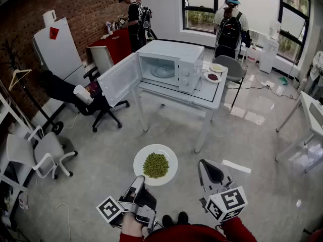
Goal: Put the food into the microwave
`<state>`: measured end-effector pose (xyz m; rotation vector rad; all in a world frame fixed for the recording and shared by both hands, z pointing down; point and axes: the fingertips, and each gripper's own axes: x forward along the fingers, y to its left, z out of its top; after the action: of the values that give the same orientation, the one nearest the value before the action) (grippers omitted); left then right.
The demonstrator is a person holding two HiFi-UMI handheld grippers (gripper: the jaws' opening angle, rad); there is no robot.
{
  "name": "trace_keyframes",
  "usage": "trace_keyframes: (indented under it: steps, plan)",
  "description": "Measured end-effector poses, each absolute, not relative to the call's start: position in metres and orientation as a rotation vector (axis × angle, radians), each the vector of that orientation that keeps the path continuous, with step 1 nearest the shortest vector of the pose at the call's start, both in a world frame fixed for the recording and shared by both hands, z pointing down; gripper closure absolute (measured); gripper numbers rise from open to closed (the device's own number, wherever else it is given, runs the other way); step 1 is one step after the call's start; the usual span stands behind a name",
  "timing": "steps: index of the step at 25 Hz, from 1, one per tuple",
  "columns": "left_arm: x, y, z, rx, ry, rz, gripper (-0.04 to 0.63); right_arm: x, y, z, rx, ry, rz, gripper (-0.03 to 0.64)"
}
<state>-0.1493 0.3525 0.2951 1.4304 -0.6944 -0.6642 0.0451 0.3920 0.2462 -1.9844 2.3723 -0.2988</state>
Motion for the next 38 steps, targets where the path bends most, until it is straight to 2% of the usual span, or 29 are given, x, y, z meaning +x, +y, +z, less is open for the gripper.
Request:
trace_keyframes:
  steps: [17,38]
  plan:
    - [-0.139,0.345,0.29,1.459,-0.71,-0.664,0.572,0.055,0.386,0.249,-1.936,2.399,-0.316,0.603]
    - [-0.097,0.284,0.273,1.525,-0.744,-0.691,0.572,0.105,0.351,0.253,-1.992,2.387,-0.345,0.603]
